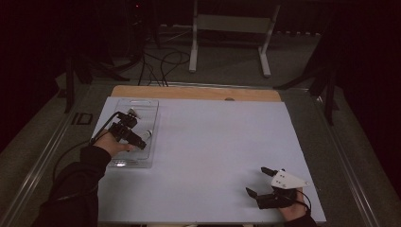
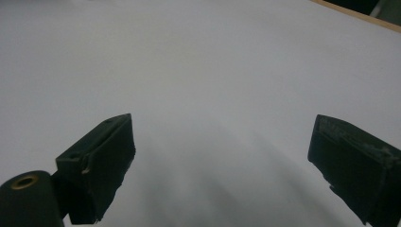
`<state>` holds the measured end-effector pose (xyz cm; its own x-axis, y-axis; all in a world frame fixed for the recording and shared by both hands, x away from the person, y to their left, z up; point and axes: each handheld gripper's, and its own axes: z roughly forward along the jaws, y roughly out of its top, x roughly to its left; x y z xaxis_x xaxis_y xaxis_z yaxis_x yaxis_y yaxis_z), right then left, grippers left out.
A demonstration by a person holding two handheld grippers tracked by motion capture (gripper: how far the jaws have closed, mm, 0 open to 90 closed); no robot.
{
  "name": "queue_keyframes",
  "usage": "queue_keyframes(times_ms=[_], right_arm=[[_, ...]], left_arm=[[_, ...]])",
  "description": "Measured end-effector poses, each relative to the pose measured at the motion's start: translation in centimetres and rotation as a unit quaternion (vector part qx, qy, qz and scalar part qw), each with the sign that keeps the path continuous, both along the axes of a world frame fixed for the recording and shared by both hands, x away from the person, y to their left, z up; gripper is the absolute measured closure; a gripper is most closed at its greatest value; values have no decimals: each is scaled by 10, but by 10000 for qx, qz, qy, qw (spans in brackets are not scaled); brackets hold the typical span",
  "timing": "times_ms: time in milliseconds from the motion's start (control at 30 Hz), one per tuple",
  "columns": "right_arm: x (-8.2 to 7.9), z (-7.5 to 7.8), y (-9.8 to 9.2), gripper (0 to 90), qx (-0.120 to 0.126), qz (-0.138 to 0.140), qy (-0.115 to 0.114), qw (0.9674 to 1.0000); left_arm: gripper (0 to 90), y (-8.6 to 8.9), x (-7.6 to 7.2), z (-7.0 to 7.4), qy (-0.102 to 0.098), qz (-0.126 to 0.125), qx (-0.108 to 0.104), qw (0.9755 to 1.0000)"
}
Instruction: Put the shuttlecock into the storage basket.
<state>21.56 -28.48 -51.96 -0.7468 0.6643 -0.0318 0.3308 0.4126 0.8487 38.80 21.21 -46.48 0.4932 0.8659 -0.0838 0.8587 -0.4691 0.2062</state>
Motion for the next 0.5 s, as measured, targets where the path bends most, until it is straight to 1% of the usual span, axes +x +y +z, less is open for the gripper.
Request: queue_keyframes(times_ms=[33, 67, 100, 133, 167, 267, 300, 333, 433, 500], right_arm=[[0, 0, 0, 79, 1, 1, -1, 10000], [0, 0, 0, 79, 1, -3, 2, 10000], [0, 0, 0, 79, 1, -3, 2, 10000], [0, 0, 0, 79, -4, -4, 1, 10000], [0, 0, 0, 79, -4, -3, 1, 10000], [0, 0, 0, 79, -7, -3, 4, 10000], [0, 0, 0, 79, -7, -3, 4, 10000], [0, 0, 0, 79, -10, -4, 9, 10000], [0, 0, 1, 79, -24, 5, -3, 10000], [0, 0, 1, 79, -31, 7, -14, 10000]], left_arm=[[149, 0, 0, 0, 0, 0, 0, 10000], [123, 1, -2, 2, 10, -97, -98, 9999], [121, 1, -2, 2, 10, -97, -98, 9999], [79, 4, -4, 5, -26, -184, -156, 9997], [61, 6, -5, 7, -44, -210, -229, 9995], [11, 7, -7, 11, -66, -267, -268, 9993], [6, 7, -7, 11, -66, -267, -268, 9993], [3, 8, -9, 13, -54, -344, -257, 9991], [2, 9, -11, 15, -59, -403, -252, 9988], [2, 10, -12, 17, -122, -456, -314, 9984]])
